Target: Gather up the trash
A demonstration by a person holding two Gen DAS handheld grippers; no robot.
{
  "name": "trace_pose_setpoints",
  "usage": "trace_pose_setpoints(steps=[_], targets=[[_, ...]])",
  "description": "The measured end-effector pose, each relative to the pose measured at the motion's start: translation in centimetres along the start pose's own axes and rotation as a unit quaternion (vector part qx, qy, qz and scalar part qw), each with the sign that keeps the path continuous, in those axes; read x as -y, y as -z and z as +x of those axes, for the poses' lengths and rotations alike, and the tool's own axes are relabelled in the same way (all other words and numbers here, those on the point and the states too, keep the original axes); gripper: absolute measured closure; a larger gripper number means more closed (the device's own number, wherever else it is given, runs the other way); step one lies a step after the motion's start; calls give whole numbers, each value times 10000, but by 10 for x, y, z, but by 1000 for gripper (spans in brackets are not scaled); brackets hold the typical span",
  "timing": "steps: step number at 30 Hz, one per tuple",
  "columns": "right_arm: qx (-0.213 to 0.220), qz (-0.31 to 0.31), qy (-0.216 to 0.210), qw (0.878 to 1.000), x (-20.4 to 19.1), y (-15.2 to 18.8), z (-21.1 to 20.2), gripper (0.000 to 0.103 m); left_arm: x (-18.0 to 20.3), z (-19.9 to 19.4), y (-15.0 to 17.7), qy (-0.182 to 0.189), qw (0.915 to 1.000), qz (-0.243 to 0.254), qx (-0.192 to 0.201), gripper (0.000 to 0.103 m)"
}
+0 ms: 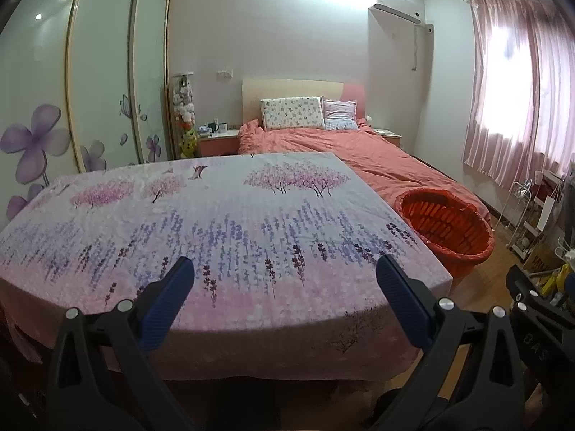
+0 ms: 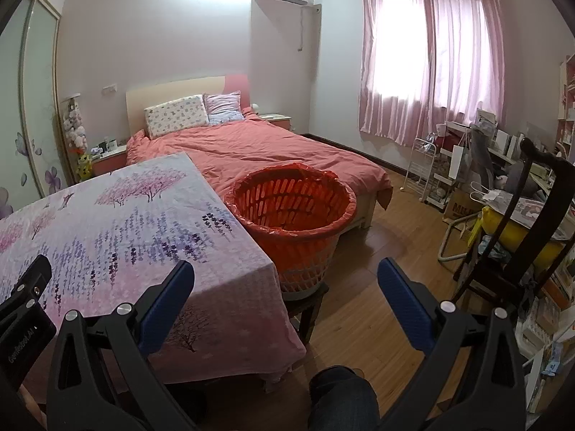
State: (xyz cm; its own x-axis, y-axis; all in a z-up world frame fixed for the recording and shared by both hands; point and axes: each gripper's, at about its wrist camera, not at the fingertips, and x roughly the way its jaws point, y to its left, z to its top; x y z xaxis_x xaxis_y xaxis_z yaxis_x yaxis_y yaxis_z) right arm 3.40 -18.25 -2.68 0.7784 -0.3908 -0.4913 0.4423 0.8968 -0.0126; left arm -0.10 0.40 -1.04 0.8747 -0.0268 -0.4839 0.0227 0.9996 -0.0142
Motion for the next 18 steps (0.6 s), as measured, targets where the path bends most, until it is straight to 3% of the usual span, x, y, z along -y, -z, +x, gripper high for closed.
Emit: trace_pose_setpoints(steps=[18], targets=[[41,56,32,10000,5,-1,1,2,10,2,-2,-62,9999,133,-11,4]])
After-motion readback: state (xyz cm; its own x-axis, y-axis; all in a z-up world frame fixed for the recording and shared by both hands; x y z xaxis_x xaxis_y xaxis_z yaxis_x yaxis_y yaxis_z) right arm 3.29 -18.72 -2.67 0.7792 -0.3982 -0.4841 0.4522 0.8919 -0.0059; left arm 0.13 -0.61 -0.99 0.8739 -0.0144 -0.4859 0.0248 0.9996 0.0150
